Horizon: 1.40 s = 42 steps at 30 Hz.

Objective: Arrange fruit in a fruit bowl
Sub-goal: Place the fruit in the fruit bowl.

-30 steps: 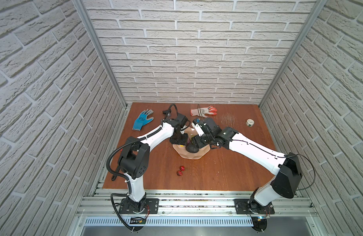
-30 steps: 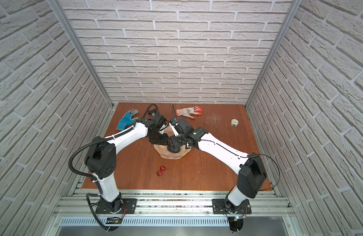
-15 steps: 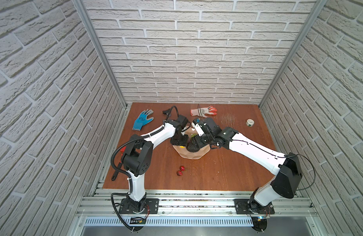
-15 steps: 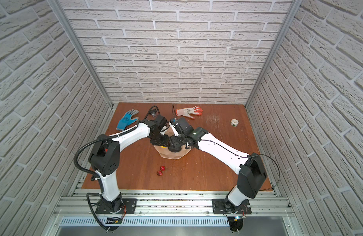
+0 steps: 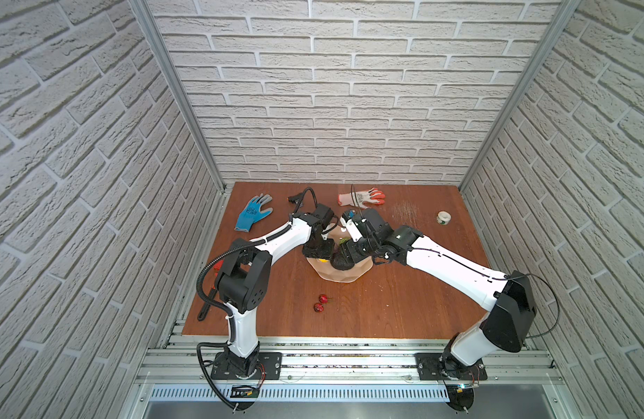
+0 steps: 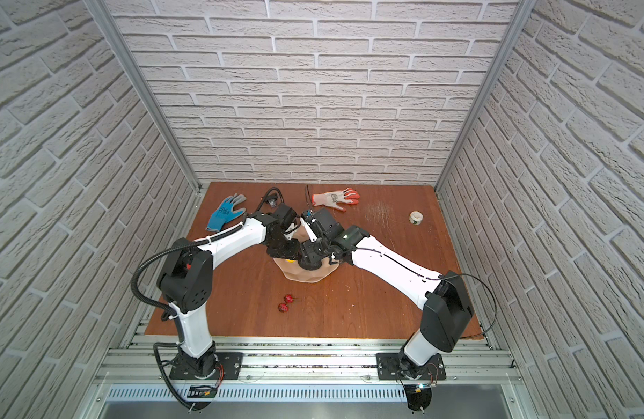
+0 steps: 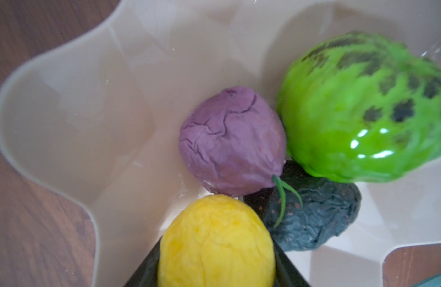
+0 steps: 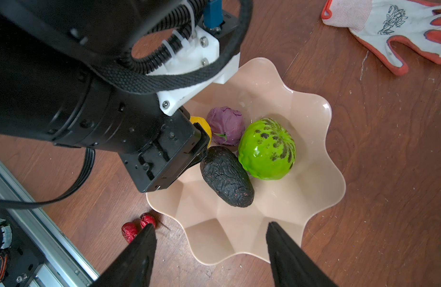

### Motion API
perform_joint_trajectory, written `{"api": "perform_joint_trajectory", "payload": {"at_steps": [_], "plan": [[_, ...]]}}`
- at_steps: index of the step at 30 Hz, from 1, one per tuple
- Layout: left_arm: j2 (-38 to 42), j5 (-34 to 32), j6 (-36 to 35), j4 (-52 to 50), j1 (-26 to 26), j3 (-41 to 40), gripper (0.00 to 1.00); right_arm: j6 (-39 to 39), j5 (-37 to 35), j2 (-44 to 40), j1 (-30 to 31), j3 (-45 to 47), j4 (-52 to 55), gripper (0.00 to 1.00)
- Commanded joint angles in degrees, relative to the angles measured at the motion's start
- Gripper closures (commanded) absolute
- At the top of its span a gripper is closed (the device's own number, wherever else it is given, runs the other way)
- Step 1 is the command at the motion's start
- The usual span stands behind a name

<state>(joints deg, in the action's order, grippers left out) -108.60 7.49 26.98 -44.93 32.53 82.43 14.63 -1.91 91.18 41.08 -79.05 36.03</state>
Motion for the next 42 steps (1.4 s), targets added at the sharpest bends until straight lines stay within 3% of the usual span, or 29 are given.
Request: {"api": "perform_joint_trajectory", "payload": {"at_steps": [1,2,23,32,42], "plan": [[0.3,0.8,-0.5,0.8,0.2,-0.8,0.42,0.2,-0.4,-1.4,-0.2,0.6,-0.4,0.27],[0.5,0.9,-0.5,1.0,0.2,-1.0,0.37,0.2,-0.3,-1.5,-0.2,0.6,-0.3,0.27],[4.9,0.0,-0.9,-2.3,-0.5,0.2,0.31,-0.1,1.8,-0.9,-0.2,-2.0,1.1,0.25],[10.4,2.1,0.9,-2.0,-2.9,0.1,0.33,-0.1,4.4,-0.2,-0.2,-3.0,0.8,0.27],[22.9,-2.9,2.5,-0.1,-7.3,-5.7,0.38,2.1,3.5,-2.1,1.5,0.0,1.4,0.35]]}}
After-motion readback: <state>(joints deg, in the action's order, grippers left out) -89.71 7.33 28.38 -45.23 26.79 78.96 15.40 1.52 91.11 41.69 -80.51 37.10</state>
